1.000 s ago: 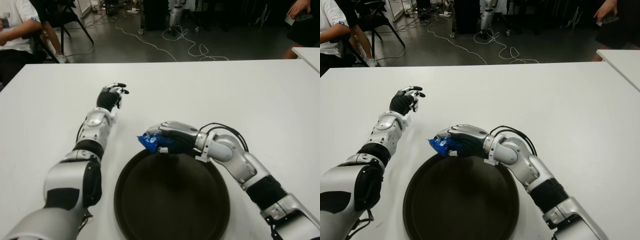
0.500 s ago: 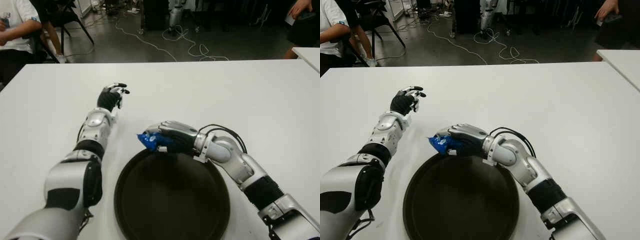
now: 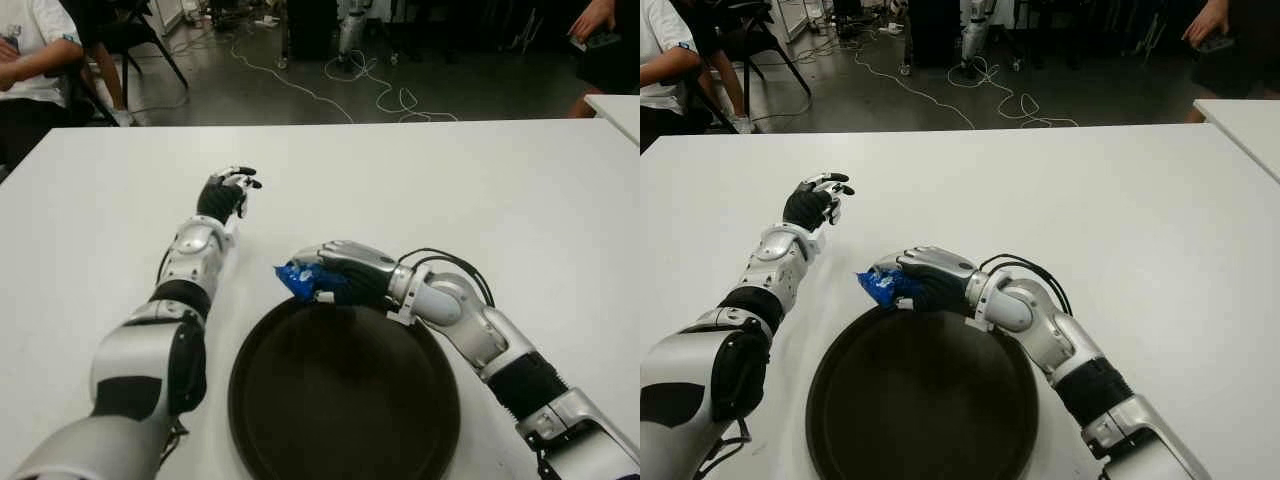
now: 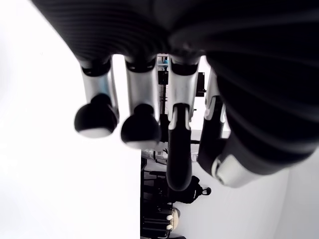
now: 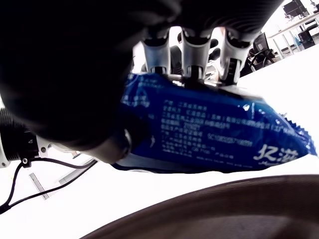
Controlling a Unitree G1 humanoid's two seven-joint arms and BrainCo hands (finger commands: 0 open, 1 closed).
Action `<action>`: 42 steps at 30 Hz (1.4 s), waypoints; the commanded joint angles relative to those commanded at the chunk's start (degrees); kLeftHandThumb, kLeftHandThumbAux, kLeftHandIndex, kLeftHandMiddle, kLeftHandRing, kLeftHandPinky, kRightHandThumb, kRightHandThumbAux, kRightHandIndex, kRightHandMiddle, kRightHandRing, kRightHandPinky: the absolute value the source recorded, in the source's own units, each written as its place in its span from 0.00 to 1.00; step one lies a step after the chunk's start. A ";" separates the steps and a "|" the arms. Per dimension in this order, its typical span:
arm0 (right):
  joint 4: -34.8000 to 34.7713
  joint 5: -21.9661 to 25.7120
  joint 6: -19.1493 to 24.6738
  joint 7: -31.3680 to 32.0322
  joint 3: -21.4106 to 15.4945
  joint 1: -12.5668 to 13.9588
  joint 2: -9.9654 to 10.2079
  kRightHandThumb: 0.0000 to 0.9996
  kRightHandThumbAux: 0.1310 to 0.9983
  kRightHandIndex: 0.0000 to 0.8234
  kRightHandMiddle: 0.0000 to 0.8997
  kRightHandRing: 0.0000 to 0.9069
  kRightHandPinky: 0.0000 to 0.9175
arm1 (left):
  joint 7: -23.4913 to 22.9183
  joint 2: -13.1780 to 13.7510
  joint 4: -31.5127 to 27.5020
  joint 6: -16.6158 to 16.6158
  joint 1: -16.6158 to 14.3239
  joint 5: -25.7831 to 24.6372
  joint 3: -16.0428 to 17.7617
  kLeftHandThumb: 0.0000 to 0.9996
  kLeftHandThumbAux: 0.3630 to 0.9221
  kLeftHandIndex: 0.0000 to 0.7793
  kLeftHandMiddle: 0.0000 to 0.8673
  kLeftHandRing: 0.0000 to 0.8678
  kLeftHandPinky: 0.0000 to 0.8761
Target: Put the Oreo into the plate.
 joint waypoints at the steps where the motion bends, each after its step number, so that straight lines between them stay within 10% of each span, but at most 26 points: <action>1: -0.23 0.09 0.34 0.30 0.02 -0.02 0.00 0.68 0.70 0.49 0.39 0.35 0.26 | -0.11 0.01 0.00 0.02 0.00 -0.02 0.01 0.85 0.54 0.52 0.61 0.97 0.95; 6: -0.99 0.75 1.40 2.39 0.41 -0.34 -0.24 0.67 0.71 0.48 0.25 0.21 0.13 | -0.46 0.05 0.00 0.11 -0.02 -0.16 0.11 0.85 0.54 0.52 0.60 0.97 0.95; 9: -1.56 1.11 1.81 3.88 0.57 -0.43 -0.50 0.18 0.81 0.19 0.15 0.13 0.07 | -0.61 0.02 -0.01 0.08 -0.03 -0.37 0.30 0.85 0.54 0.52 0.60 0.96 0.95; 14: -1.20 0.36 1.24 5.52 1.11 -1.07 -0.89 0.03 0.81 0.06 0.07 0.05 0.04 | -0.63 -0.01 0.01 -0.12 -0.02 -0.52 0.59 0.85 0.54 0.52 0.60 0.96 0.95; 42: 0.36 -2.76 0.30 5.01 2.09 -3.09 -2.07 0.00 0.72 0.00 0.00 0.00 0.00 | 0.32 0.19 0.08 0.29 -0.25 0.27 0.05 0.85 0.54 0.52 0.61 0.96 0.95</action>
